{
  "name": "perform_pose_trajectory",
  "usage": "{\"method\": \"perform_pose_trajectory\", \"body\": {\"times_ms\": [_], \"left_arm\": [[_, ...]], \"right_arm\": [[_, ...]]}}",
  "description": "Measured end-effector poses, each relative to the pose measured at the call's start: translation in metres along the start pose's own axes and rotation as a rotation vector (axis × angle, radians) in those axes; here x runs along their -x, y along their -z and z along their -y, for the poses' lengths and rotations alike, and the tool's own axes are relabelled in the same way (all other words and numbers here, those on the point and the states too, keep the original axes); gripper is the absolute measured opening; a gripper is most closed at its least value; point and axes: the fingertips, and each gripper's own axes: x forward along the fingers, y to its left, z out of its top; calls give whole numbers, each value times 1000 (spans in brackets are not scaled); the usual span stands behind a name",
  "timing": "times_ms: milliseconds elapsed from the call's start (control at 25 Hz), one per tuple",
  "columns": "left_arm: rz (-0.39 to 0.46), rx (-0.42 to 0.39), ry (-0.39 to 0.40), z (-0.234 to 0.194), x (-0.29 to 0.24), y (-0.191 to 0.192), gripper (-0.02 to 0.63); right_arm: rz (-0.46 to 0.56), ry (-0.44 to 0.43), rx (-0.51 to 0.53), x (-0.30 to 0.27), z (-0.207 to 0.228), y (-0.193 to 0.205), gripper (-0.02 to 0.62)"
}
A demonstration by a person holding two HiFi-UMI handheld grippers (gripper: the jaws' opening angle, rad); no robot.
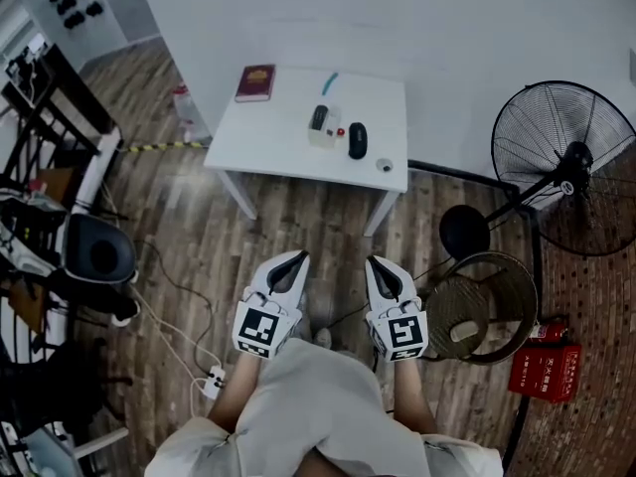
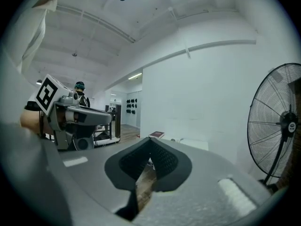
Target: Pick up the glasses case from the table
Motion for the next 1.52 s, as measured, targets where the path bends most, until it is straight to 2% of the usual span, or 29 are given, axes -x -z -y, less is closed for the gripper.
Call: {"method": "perform_pose_trajectory", "body": {"times_ms": [360, 680, 1120, 1520], "left_arm": [[29, -6, 7, -32, -46, -3, 18], [49, -17, 71, -76, -109, -16, 18], [5, 5, 127, -159, -197, -12, 18], [-8, 14, 176, -222, -256, -6, 18]], "right_arm": [[26, 34, 7, -41, 34, -8, 5], [42, 91, 13, -98, 64, -25, 5], [-4, 153, -2, -201, 109, -33, 5], [-35, 193, -8, -282, 136, -34, 5]]}}
